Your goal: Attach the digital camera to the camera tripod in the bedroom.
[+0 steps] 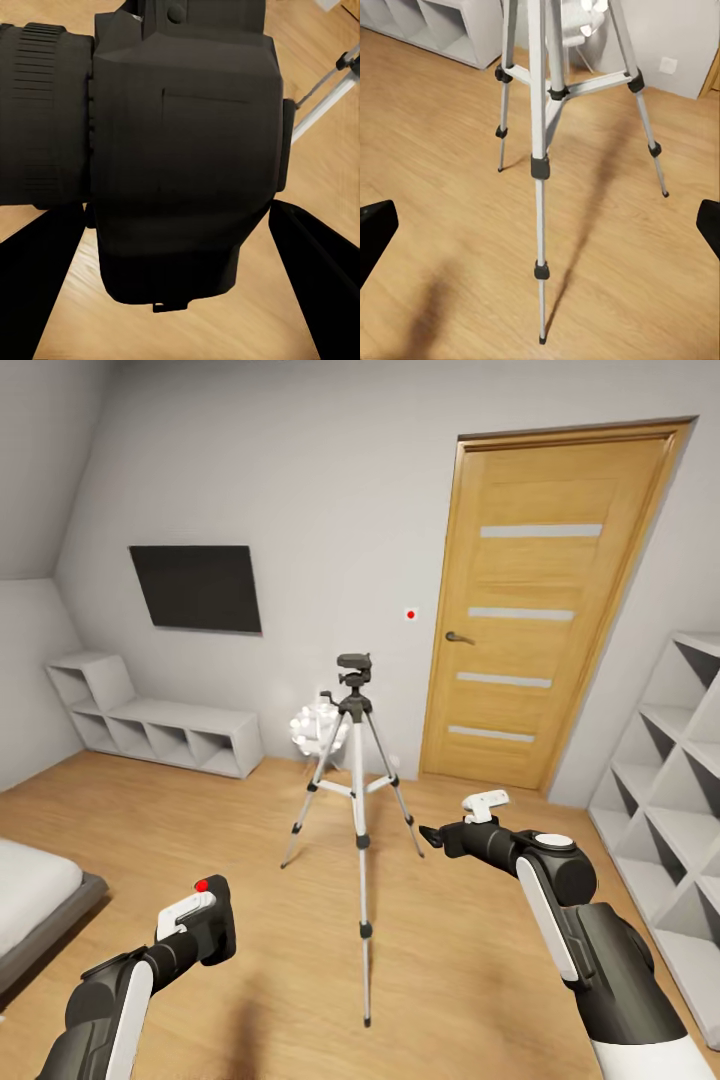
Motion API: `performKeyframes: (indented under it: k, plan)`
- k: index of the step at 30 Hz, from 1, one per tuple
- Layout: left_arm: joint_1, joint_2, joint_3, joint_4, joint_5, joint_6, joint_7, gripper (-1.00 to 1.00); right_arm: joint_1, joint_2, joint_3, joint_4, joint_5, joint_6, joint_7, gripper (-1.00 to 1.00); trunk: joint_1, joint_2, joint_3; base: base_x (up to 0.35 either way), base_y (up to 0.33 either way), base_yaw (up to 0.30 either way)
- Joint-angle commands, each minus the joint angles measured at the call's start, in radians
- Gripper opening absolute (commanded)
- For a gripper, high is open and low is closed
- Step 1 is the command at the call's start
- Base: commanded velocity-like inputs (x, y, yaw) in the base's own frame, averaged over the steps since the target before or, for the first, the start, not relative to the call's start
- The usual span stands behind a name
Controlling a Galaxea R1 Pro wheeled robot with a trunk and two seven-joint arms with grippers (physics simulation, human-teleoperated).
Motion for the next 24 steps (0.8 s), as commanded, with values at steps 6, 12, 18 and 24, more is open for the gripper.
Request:
performKeyframes:
  k: [6,12,18,24]
  plan:
    - [-0.001,-0.001,0.003,-0.001,0.002,0.006,-0.004,-1.00,-0.001,-0.001,0.002,-0.001,-0.010,0.005,-0.005,1.00,0.001,-0.002,0.001,0.045,-0.346,0.268]
    - [-0.001,0.000,0.003,0.000,0.001,0.006,-0.004,-1.00,-0.001,-0.001,0.002,-0.001,-0.010,0.005,-0.005,1.00,0.001,-0.002,0.003,0.160,-0.314,0.268]
    - [-0.001,0.000,0.003,0.000,0.001,0.006,-0.004,-1.00,-0.001,-0.001,0.001,-0.001,-0.010,0.005,-0.005,1.00,0.001,-0.002,0.005,0.228,-0.272,0.239]
    - [-0.001,0.000,0.003,0.000,0.001,0.006,-0.004,-1.00,-0.001,-0.002,-0.001,-0.001,-0.011,0.005,-0.005,1.00,0.001,-0.002,0.005,0.249,-0.257,0.097]
